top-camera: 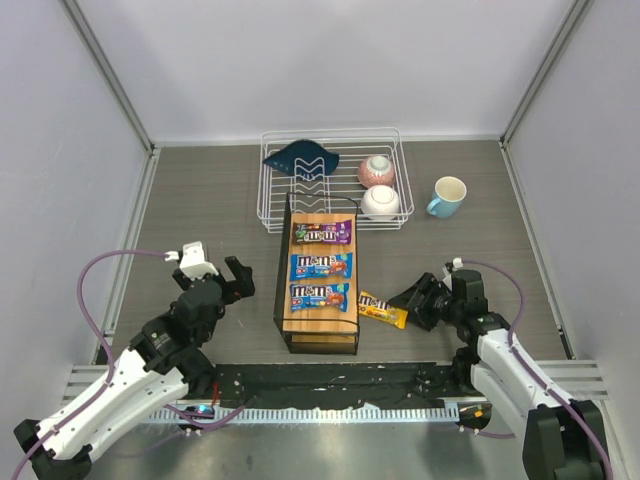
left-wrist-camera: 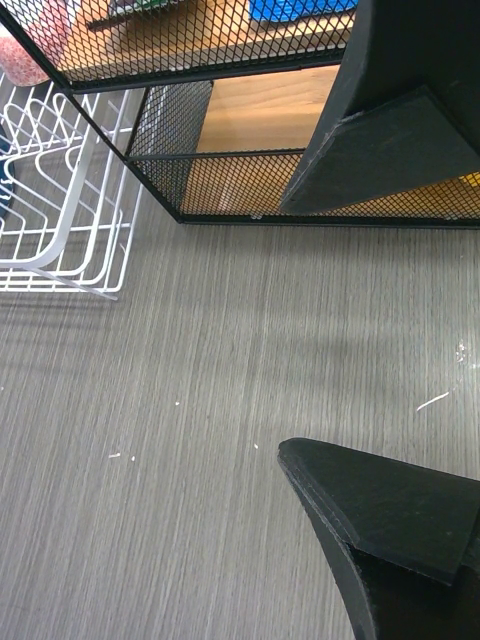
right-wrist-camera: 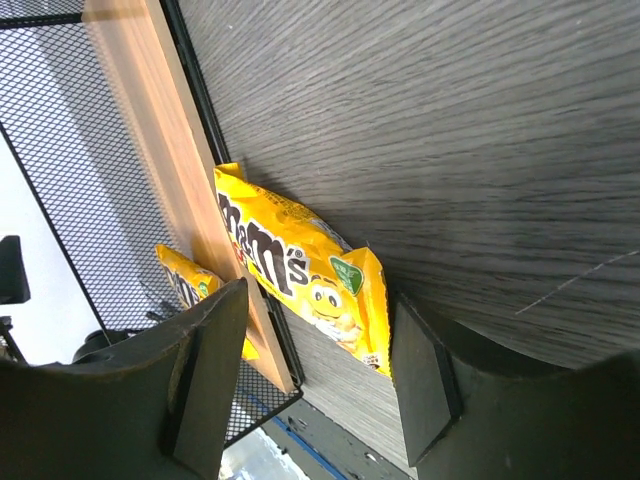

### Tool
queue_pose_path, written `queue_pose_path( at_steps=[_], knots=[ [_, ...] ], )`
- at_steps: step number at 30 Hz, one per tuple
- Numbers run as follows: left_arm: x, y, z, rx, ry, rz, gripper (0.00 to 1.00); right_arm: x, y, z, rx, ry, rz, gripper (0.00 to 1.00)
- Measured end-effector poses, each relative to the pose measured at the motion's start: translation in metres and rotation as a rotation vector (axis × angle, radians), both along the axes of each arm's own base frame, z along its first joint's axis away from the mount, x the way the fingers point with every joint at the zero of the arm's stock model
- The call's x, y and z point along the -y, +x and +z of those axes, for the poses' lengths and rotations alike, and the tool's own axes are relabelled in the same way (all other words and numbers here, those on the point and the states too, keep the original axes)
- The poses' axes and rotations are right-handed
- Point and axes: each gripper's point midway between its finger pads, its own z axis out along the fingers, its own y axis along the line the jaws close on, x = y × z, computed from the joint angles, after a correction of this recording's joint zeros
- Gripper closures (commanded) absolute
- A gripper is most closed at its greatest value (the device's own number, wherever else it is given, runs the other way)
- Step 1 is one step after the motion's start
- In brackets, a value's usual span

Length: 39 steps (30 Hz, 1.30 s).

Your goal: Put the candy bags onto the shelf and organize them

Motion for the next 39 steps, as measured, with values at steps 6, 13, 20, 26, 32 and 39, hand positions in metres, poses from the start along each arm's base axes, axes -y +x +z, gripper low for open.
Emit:
queue_pose_path(
  at_steps=[6,13,20,26,32,39],
  knots=[
    [0.0,0.0,0.0,0.0,0.0,-0.001,0.0,-0.001,0.01,0.002,0.01,0.02,-0.035,0.37],
    [0.0,0.0,0.0,0.001,0.0,-0.001,0.0,-0.001,0.026,0.002,0.001,0.013,-0.05,0.36],
    [0.0,0.0,0.002,0.006,-0.006,0.0,0.0,0.01,0.029,0.002,0.01,-0.067,-0.075,0.32],
    [0.0,0.0,0.002,0.007,-0.007,0.0,0.0,0.02,0.021,0.001,0.016,-0.126,-0.094,0.32],
    [0.0,0.0,0.002,0.006,-0.006,0.0,0.0,0.017,0.019,0.002,0.019,-0.115,-0.07,0.32],
    [0.0,0.0,0.002,0.006,-0.006,-0.001,0.0,0.003,0.019,0.003,0.043,-0.036,-0.014,0.34]
  ],
)
